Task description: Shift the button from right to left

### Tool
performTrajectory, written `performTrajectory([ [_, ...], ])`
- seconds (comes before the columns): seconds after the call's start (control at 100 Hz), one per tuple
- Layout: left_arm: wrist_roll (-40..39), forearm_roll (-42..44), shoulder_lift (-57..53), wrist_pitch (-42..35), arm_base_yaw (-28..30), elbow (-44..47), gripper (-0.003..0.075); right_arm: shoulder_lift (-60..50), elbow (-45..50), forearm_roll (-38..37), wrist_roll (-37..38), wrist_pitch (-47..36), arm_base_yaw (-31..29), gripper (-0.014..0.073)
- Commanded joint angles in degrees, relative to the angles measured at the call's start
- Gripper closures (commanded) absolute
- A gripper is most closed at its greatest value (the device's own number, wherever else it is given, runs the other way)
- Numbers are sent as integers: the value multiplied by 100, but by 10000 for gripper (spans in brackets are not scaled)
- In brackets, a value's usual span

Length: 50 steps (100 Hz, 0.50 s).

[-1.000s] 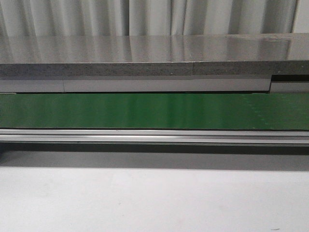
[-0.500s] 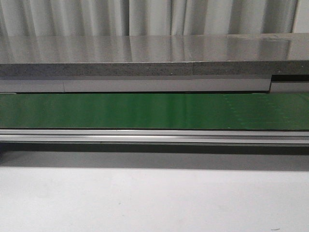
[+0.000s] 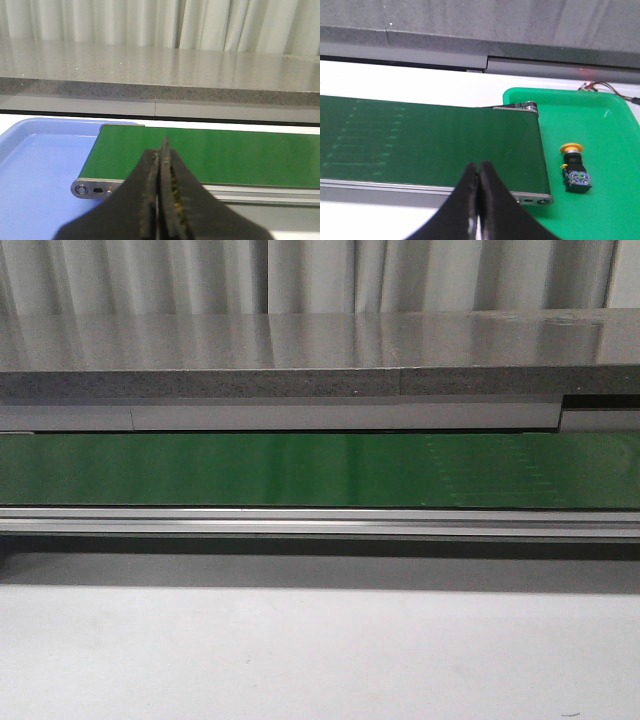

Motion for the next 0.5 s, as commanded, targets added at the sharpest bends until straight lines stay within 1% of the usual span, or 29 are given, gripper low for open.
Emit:
performTrajectory([
  [0.0,-43,-50,-182,-412,0,258,741,451,-433,-193,194,-217,-132,659],
  [0.21,-43,-50,-182,-412,0,258,741,1289,-934,-424,187,175,-859,659],
  [0.49,-43,-50,-182,-412,0,258,741,2241,-1479,-437,86,718,-1741,659],
])
